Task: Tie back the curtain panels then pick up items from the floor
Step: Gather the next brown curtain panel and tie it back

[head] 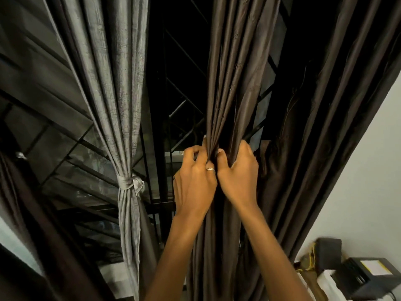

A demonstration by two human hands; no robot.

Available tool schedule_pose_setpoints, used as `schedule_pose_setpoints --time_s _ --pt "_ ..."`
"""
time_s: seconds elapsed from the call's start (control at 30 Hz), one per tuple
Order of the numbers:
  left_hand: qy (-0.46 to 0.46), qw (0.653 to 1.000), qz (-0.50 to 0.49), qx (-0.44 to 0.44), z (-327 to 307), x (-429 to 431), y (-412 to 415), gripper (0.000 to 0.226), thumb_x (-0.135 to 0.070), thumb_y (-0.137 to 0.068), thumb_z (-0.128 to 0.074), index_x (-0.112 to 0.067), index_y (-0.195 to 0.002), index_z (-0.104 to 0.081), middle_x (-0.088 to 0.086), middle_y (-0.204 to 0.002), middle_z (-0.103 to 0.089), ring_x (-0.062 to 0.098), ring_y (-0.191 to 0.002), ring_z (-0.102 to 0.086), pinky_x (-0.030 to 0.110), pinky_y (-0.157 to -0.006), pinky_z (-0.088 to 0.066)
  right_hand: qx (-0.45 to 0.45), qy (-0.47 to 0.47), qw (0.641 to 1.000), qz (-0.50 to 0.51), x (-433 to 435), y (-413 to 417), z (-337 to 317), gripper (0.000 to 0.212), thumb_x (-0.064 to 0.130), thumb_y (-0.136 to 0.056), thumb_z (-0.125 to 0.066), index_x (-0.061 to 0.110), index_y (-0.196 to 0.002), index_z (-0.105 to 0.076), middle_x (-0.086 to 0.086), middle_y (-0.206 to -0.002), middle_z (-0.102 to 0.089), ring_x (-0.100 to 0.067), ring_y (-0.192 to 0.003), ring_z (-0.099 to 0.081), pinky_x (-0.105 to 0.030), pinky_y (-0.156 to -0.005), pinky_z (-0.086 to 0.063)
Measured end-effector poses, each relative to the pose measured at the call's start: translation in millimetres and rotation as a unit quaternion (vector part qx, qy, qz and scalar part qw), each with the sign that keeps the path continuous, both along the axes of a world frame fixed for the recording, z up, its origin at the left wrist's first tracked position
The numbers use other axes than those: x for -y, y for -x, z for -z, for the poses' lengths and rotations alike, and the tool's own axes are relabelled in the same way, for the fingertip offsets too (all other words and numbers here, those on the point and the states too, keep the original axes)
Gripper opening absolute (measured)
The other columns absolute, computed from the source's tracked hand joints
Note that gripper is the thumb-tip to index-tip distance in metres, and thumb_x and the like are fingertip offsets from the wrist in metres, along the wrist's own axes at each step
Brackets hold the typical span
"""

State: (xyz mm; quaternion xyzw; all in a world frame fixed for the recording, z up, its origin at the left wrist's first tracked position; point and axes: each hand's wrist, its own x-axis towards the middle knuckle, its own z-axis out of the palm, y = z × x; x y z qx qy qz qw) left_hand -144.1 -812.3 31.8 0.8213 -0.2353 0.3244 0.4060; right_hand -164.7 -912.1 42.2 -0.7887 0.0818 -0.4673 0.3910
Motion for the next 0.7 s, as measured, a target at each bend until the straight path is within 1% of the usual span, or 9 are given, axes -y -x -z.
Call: schedule_pose_setpoints --time_s 0.07,0.13,0.23,0.3,0.37,0.43,0.5,0.57,0.7 --pt "-0.027 0.999 0.039 -0.002 4 2 -1 0.031 -0.023 -0.101 -0.056 -0.013 -0.130 -0.058 0.003 -0.134 -0.048 0.008 -0.081 -0.060 0.026 -0.058 -0.051 -0.015 -0.015 0.999 -0.043 -6 6 2 0.016 0.029 -0.104 -0.053 0.014 -0.099 -0.058 0.002 -0.096 -0.058 -0.008 -0.086 -0.059 -0.026 -0.076 -0.050" --pt "-0.045 0.995 0.084 -0.021 7 3 -1 0.034 -0.037 -0.100 -0.053 -0.020 -0.129 -0.055 -0.001 -0.135 -0.039 -0.004 -0.090 -0.052 0.017 -0.062 -0.051 -0.031 -0.038 0.995 -0.092 -9 12 2 0.025 0.040 -0.105 -0.047 0.019 -0.104 -0.059 0.004 -0.100 -0.057 -0.004 -0.092 -0.060 -0.022 -0.079 -0.049" --pt "-0.030 0.981 0.172 -0.080 10 5 4 0.056 -0.055 -0.092 -0.046 -0.019 -0.135 -0.050 -0.003 -0.129 -0.036 -0.014 -0.103 -0.042 0.013 -0.078 -0.053 -0.055 -0.049 0.990 -0.117 -8 14 1 0.032 0.055 -0.098 -0.052 0.026 -0.110 -0.059 0.010 -0.105 -0.057 0.001 -0.099 -0.060 -0.020 -0.083 -0.051" --pt "-0.034 0.963 0.241 -0.116 11 3 6 0.057 -0.043 -0.090 -0.055 -0.015 -0.140 -0.047 -0.003 -0.133 -0.032 -0.009 -0.108 -0.044 0.020 -0.089 -0.055 -0.054 -0.061 0.991 -0.109 -4 14 0 0.026 0.049 -0.098 -0.058 0.026 -0.110 -0.059 0.009 -0.106 -0.060 -0.001 -0.098 -0.063 -0.028 -0.086 -0.055" --pt "-0.020 0.932 0.326 -0.158 14 -6 6 0.053 -0.016 -0.088 -0.061 -0.019 -0.140 -0.052 -0.006 -0.139 -0.031 -0.006 -0.111 -0.050 0.023 -0.089 -0.056 -0.042 -0.090 0.988 -0.119 4 14 -2 0.014 0.036 -0.101 -0.059 0.026 -0.110 -0.062 0.003 -0.105 -0.066 -0.007 -0.099 -0.066 -0.039 -0.089 -0.056" --pt "0.078 0.915 0.353 -0.178 14 -17 5 0.051 -0.007 -0.092 -0.062 -0.023 -0.140 -0.056 -0.008 -0.135 -0.041 -0.004 -0.108 -0.057 0.017 -0.084 -0.054 -0.041 -0.142 0.974 -0.173 14 16 -3 0.016 0.029 -0.103 -0.057 0.025 -0.116 -0.065 0.003 -0.108 -0.072 -0.010 -0.103 -0.069 -0.044 -0.096 -0.055" --pt "0.177 0.929 0.289 -0.147 9 -26 -2 0.042 -0.008 -0.096 -0.064 -0.026 -0.134 -0.061 -0.007 -0.126 -0.052 -0.007 -0.103 -0.059 0.007 -0.083 -0.049 -0.054 -0.194 0.948 -0.247 23 18 -4 0.026 0.025 -0.104 -0.057 0.022 -0.129 -0.064 0.003 -0.122 -0.073 -0.013 -0.117 -0.067 -0.046 -0.106 -0.051" --pt "0.207 0.935 0.244 -0.153 0 -32 -14 0.043 -0.016 -0.097 -0.066 -0.028 -0.137 -0.057 -0.008 -0.125 -0.056 -0.007 -0.106 -0.059 0.005 -0.083 -0.047 -0.066 -0.220 0.925 -0.304 29 21 -6 0.030 0.021 -0.105 -0.057 0.018 -0.134 -0.063 0.001 -0.128 -0.071 -0.017 -0.123 -0.066 -0.045 -0.109 -0.049" --pt "0.137 0.874 0.368 -0.284 -22 -34 -37 0.073 -0.045 -0.088 -0.070 -0.030 -0.153 -0.038 -0.020 -0.135 -0.057 -0.009 -0.123 -0.055 0.009 -0.091 -0.050 -0.079 -0.235 0.893 -0.376 36 26 -11 0.031 0.016 -0.103 -0.057 0.011 -0.133 -0.063 -0.006 -0.128 -0.071 -0.024 -0.121 -0.067 -0.036 -0.102 -0.055"
